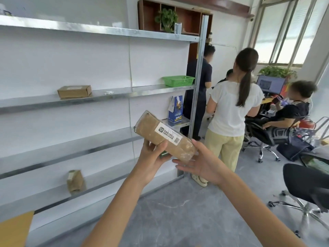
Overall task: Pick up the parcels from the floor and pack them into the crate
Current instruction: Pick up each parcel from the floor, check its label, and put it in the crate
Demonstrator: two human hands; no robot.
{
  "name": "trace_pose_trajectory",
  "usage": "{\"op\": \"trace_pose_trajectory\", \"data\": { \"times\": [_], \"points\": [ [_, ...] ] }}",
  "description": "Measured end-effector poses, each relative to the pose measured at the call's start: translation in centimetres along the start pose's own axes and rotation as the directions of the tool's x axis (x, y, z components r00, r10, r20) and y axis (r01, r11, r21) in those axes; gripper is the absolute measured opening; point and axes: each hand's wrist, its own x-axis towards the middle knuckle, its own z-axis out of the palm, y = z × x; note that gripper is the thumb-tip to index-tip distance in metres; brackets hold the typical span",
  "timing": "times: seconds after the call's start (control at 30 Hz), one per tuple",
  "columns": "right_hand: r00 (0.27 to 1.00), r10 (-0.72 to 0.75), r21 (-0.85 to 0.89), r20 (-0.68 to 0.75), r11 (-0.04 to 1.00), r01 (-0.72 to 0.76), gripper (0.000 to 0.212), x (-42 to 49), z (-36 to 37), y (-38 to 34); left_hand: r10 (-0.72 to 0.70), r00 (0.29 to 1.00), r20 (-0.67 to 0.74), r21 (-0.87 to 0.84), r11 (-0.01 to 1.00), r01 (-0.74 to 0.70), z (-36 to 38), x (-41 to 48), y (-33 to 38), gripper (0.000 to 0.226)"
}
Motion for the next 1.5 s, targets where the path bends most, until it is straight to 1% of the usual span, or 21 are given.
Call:
{"op": "trace_pose_trajectory", "data": {
  "times": [0.03,0.07,0.1,0.13,0.2,0.23,0.27,0.33,0.37,0.4,0.47,0.63,0.73,0.8,0.9,1.03,1.1,1.23,1.33,1.43,1.5],
  "points": [
    [0.998,-0.053,0.008,0.016,0.999,0.053,0.043,0.0,0.0,0.0,-0.006,1.000,0.016,0.031,1.000,0.006,-0.5,-0.3,0.3,0.066],
    [0.994,-0.110,0.001,0.017,0.994,0.111,0.040,0.1,0.0,0.1,-0.017,0.999,0.031,0.059,0.998,0.015,-1.3,-0.7,0.6,0.061],
    [0.986,-0.167,-0.014,0.007,0.986,0.167,0.037,0.2,-0.1,0.0,-0.030,0.999,0.035,0.076,0.997,0.028,-2.2,-1.1,1.0,0.067],
    [0.978,-0.207,-0.039,-0.008,0.978,0.207,0.037,0.2,-0.1,-0.1,-0.047,0.999,0.023,0.076,0.996,0.045,-3.0,-1.5,1.6,0.081],
    [0.964,-0.267,-0.155,0.000,0.952,0.264,0.049,0.3,-0.4,0.0,-0.067,0.995,-0.077,0.098,0.992,0.074,-4.8,-2.2,2.6,0.110],
    [0.957,-0.291,-0.220,0.017,0.932,0.287,0.055,0.3,-0.5,0.1,-0.066,0.990,-0.121,0.142,0.986,0.083,-5.5,-2.7,3.1,0.115],
    [0.949,-0.312,-0.264,0.038,0.913,0.310,0.060,0.1,-0.3,0.3,-0.061,0.990,-0.126,0.207,0.974,0.086,-6.1,-3.1,3.4,0.110],
    [0.937,-0.339,-0.321,0.088,0.881,0.348,0.064,-0.1,0.0,0.6,-0.040,0.994,-0.099,0.338,0.939,0.072,-6.6,-4.2,3.9,0.078],
    [0.931,-0.349,-0.332,0.109,0.870,0.365,0.065,-0.1,0.2,0.9,-0.020,0.993,-0.113,0.361,0.931,0.060,-6.7,-4.7,4.0,0.062],
    [0.925,-0.357,-0.331,0.128,0.864,0.379,0.065,-0.2,0.5,1.0,0.003,0.990,-0.143,0.361,0.931,0.049,-6.8,-5.3,4.1,0.055],
    [0.914,-0.366,-0.318,0.176,0.857,0.404,0.064,-0.4,0.9,1.2,0.036,0.979,-0.199,0.362,0.931,0.039,-6.8,-6.4,4.4,0.050],
    [0.906,-0.337,-0.366,0.257,0.834,0.413,0.068,-1.0,1.7,1.6,0.167,0.928,-0.333,0.510,0.860,0.028,-5.7,-9.5,4.9,0.029],
    [0.894,-0.327,-0.357,0.305,0.831,0.426,0.067,-1.7,2.2,2.5,0.278,0.862,-0.423,0.591,0.806,0.030,-5.3,-11.7,5.0,0.025],
    [0.887,-0.340,-0.327,0.314,0.838,0.437,0.062,-2.0,2.9,3.2,0.341,0.814,-0.470,0.660,0.748,0.068,-5.2,-13.7,4.8,0.029],
    [0.878,-0.326,-0.271,0.351,0.862,0.429,0.054,-2.3,4.7,5.2,0.420,0.762,-0.493,0.739,0.664,0.113,-4.6,-17.5,5.0,0.032],
    [0.870,-0.259,-0.227,0.420,0.898,0.377,0.049,-3.8,8.5,8.8,0.530,0.654,-0.540,0.800,0.564,0.204,-4.0,-23.7,6.2,0.033],
    [0.861,-0.228,-0.217,0.454,0.909,0.355,0.047,-5.3,10.5,10.4,0.557,0.599,-0.575,0.795,0.552,0.249,-3.8,-27.2,6.7,0.033],
    [0.845,-0.132,-0.197,0.519,0.943,0.269,0.043,-8.5,14.3,13.3,0.624,0.464,-0.628,0.774,0.563,0.291,-2.9,-34.1,7.6,0.031],
    [0.816,-0.095,-0.206,0.570,0.945,0.254,0.042,-11.4,17.1,15.0,0.634,0.369,-0.680,0.733,0.587,0.343,-2.4,-39.3,8.5,0.033],
    [0.783,-0.073,-0.217,0.617,0.942,0.258,0.039,-14.7,19.9,16.6,0.653,0.302,-0.695,0.717,0.598,0.357,-1.9,-44.3,9.3,0.032],
    [0.762,-0.060,-0.224,0.645,0.938,0.263,0.046,-17.2,21.9,17.8,0.672,0.268,-0.691,0.718,0.594,0.363,-1.7,-47.6,10.0,0.030]
  ]
}}
